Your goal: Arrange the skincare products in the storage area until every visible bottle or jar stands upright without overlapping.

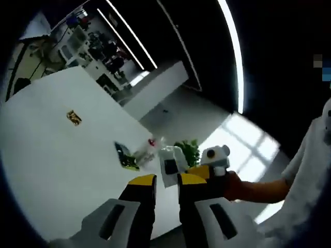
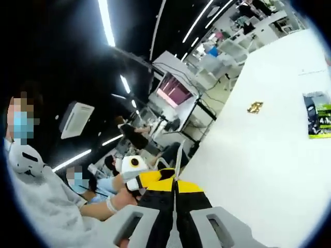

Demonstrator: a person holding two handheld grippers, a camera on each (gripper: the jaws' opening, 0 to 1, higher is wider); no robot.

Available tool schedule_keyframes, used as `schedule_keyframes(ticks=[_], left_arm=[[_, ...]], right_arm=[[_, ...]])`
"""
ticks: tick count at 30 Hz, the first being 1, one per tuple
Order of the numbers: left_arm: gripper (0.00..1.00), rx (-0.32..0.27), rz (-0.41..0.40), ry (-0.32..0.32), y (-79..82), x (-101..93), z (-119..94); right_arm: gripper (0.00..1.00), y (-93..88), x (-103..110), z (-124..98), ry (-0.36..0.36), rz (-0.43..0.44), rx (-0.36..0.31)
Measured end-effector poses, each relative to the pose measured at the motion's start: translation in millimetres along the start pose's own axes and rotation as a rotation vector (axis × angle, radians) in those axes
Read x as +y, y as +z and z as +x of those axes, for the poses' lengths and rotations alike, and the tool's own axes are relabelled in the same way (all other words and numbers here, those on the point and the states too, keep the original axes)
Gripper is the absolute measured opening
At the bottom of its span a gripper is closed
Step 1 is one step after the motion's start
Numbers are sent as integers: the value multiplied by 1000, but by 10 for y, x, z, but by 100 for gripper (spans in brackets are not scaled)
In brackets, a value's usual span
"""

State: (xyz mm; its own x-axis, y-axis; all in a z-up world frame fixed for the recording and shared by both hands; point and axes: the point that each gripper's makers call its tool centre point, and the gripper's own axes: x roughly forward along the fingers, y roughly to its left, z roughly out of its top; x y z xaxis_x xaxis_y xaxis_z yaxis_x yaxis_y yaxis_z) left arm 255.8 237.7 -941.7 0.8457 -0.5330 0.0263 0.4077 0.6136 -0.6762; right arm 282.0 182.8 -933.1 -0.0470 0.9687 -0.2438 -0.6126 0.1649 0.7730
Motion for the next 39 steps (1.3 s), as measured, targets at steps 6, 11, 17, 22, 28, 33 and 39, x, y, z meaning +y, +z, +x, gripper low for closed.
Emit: schedule_keyframes(ticks=[6, 11, 17, 22, 28, 33, 39], left_arm=[[0, 193, 354, 44, -397, -16, 95], [0, 369, 473, 115, -765, 150, 139], [0, 524, 650, 256, -1044, 471, 104], [0, 570, 765, 260, -1133, 511, 79], [0, 577, 784, 272, -1127, 532, 52], [3, 590, 776, 272, -1150, 552, 48], [4, 611, 777, 268, -1193, 560, 26]], right_arm=[[0, 552, 10, 2, -26, -137, 6], [0, 800, 25, 82, -36, -182, -21], [0, 818, -7, 213, -65, -237, 11], [0, 827, -53, 258, -80, -208, 30], [0, 1134, 109, 348, -81, -199, -8], [0, 1503, 413, 532, -46, -219, -59], [0, 2041, 638, 706, -2, -192, -162]])
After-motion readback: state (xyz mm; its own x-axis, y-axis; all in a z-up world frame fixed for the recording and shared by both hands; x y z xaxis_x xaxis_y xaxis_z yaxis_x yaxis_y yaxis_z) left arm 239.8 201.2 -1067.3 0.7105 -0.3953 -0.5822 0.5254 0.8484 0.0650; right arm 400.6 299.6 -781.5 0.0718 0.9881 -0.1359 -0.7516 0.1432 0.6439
